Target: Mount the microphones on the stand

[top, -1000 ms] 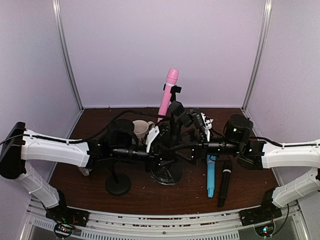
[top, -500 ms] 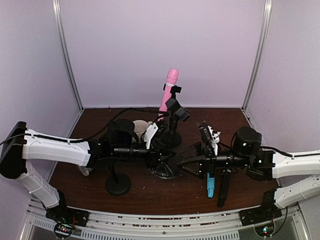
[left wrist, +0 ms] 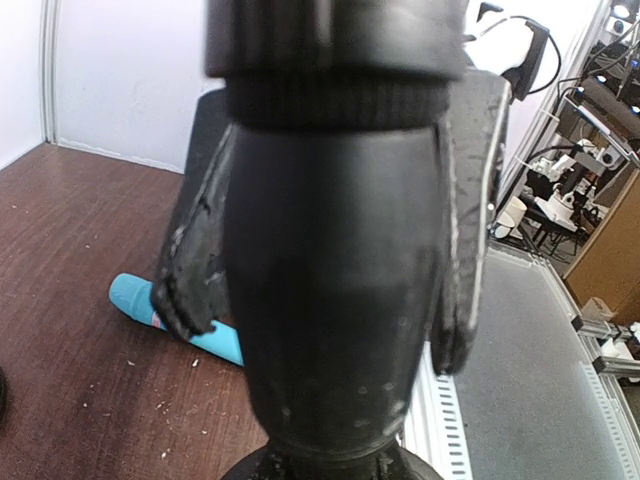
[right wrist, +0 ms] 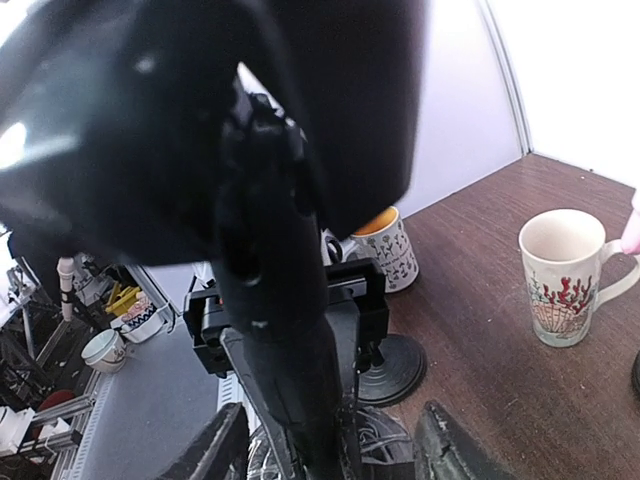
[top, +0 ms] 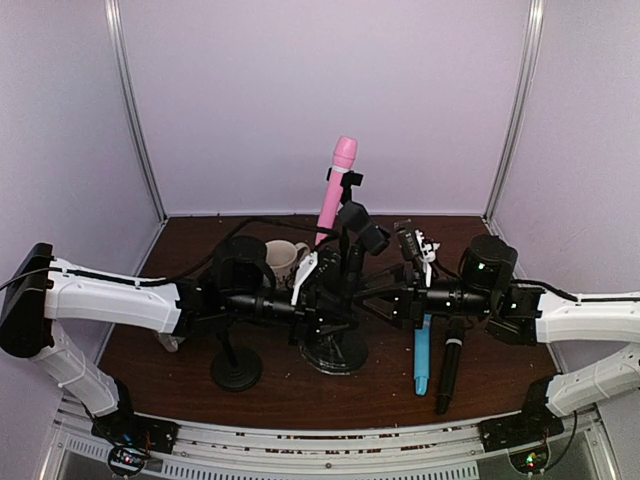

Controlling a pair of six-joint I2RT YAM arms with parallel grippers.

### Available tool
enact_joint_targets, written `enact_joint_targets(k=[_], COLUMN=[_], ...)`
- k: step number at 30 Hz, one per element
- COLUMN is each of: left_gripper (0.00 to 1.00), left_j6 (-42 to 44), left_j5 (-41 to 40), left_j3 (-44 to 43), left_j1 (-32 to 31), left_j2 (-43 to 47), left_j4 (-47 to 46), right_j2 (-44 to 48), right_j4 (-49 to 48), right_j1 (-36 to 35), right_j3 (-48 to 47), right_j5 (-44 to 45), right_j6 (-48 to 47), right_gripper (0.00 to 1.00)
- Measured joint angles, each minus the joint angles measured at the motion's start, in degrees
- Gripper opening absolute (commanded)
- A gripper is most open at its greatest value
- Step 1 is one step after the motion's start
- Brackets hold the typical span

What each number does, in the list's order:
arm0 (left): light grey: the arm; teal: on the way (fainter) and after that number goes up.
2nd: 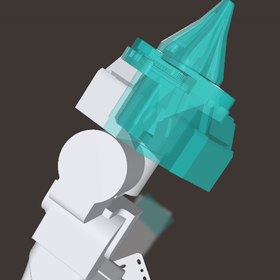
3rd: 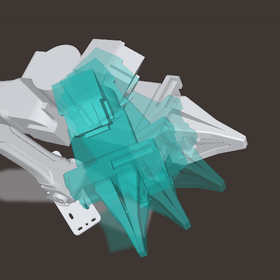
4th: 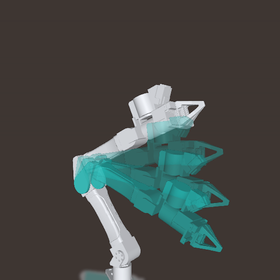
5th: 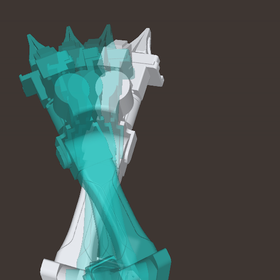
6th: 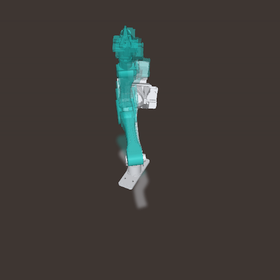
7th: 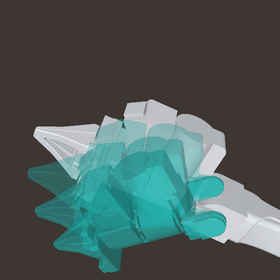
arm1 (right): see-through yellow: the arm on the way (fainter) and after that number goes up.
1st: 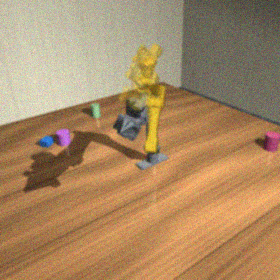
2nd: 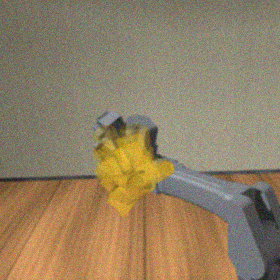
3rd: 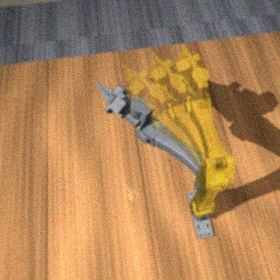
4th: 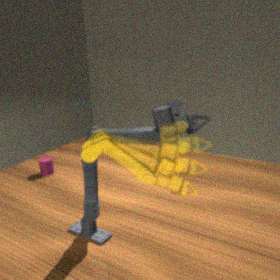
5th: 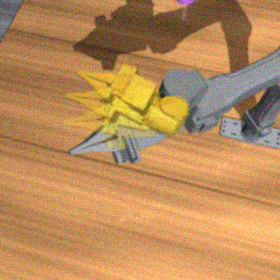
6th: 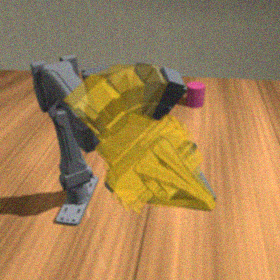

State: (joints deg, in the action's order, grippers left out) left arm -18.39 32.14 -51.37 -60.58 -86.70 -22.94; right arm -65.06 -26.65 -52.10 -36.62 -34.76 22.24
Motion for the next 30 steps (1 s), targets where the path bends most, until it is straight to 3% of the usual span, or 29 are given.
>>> enact_joint_targets(k=[5, 18, 25, 30], left_gripper=[0.00, 0.00, 0.00, 0.00], left_j6=[0.00, 0.00, 0.02, -0.15], left_j5=[1.38, 2.16, 1.68, -2.95], left_j3=[0.00, 0.00, -0.09, -1.46], left_j1=[-0.02, -0.13, -0.17, -0.17], left_j2=[0.00, 0.00, -0.15, -0.15], left_j4=[-0.07, 0.04, 0.70, 3.04], right_j2=[-1.97, -2.89, -2.89, -2.82], right_j4=[-2.47, -6.54, -6.82, -6.56], right_j1=[0.02, 0.02, 0.07, -0.72], right_j3=[-0.31, -0.52, -0.52, -0.59], right_j5=[-1.90, -4.44, -3.91, 0.74], right_j6=[0.31, 0.70, 1.14, 1.27], right_gripper=[0.46, 0.39, 0.15, 0.00])
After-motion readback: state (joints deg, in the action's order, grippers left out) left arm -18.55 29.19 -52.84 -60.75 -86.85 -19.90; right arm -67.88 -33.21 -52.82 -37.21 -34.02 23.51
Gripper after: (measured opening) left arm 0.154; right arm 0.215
